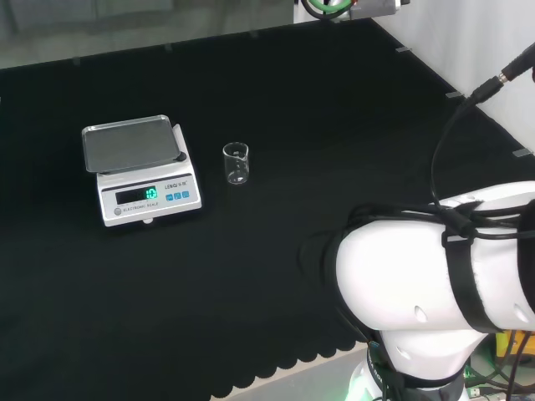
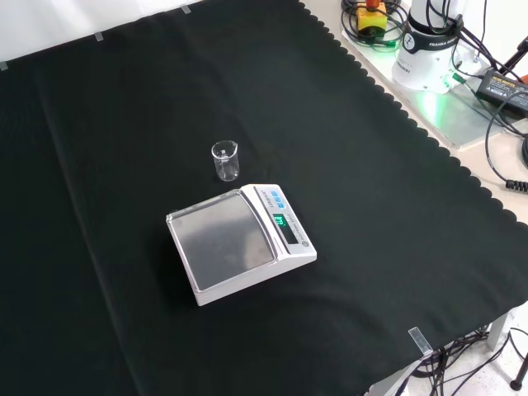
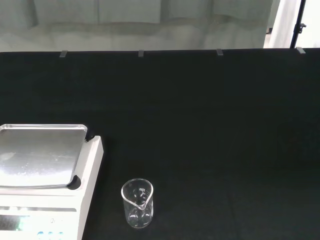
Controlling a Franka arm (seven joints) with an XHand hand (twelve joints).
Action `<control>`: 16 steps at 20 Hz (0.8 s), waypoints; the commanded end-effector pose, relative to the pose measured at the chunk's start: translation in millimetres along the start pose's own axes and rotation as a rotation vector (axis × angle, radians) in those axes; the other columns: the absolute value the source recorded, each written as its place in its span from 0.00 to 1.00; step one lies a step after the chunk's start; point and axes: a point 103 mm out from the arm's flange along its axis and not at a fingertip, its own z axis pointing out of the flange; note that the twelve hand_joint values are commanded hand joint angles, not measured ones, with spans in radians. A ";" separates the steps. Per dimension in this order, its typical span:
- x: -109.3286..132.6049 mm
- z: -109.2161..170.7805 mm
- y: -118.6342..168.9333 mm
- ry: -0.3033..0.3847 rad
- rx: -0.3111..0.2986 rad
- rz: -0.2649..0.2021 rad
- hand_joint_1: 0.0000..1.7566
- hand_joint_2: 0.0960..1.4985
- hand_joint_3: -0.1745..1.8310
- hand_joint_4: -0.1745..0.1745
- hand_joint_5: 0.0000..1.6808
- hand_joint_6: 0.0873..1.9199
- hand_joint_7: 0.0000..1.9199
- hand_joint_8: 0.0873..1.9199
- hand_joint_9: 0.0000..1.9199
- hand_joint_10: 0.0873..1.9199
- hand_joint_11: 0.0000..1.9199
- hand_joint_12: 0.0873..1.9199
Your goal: Pick up the beaker.
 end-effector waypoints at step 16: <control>-31.1 41.6 18.3 0.003 -0.141 0.078 0.00 0.56 0.25 0.41 0.16 0.00 0.02 0.38 0.08 0.40 0.09 0.77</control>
